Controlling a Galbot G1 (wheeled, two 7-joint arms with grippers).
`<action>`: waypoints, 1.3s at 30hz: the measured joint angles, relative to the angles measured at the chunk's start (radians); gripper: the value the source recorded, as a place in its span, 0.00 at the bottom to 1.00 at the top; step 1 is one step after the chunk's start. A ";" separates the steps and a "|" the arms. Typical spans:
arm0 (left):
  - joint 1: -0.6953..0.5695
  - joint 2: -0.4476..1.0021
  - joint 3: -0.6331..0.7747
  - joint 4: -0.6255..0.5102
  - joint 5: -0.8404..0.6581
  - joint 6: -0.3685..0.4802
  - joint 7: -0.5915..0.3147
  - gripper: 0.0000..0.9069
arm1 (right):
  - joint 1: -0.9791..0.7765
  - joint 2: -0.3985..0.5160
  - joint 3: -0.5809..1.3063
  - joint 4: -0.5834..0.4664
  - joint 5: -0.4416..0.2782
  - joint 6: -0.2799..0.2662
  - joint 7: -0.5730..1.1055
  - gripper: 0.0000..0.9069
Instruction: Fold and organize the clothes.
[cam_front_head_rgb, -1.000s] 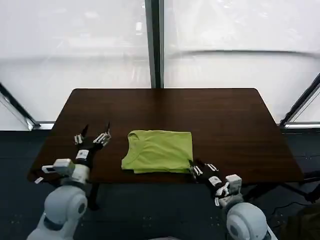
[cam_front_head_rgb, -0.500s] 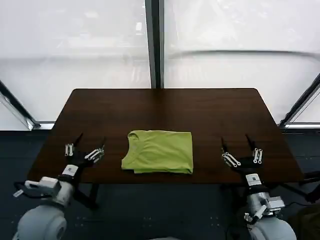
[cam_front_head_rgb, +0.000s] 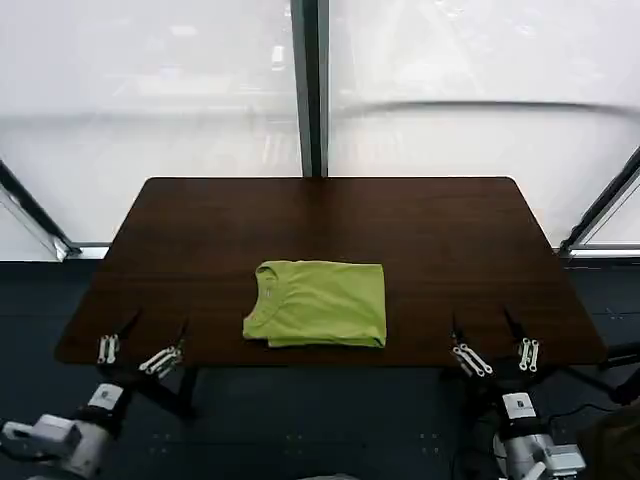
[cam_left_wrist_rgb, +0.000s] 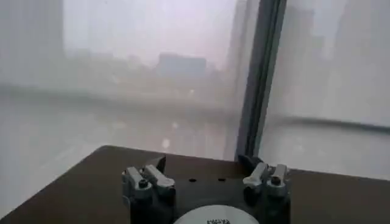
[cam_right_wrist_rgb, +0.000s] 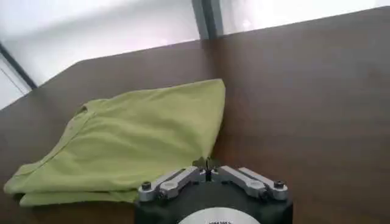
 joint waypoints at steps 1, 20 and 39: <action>0.035 0.001 -0.022 -0.006 0.000 -0.013 0.004 0.97 | -0.021 0.005 0.011 0.006 -0.005 0.017 0.006 0.97; 0.341 -0.003 -0.142 -0.055 -0.074 -0.086 0.053 0.97 | -0.282 0.068 0.039 0.102 -0.042 0.005 0.031 0.97; 0.340 -0.005 -0.158 -0.043 -0.086 -0.084 0.054 0.97 | -0.281 0.089 0.004 0.094 -0.042 -0.012 0.028 0.97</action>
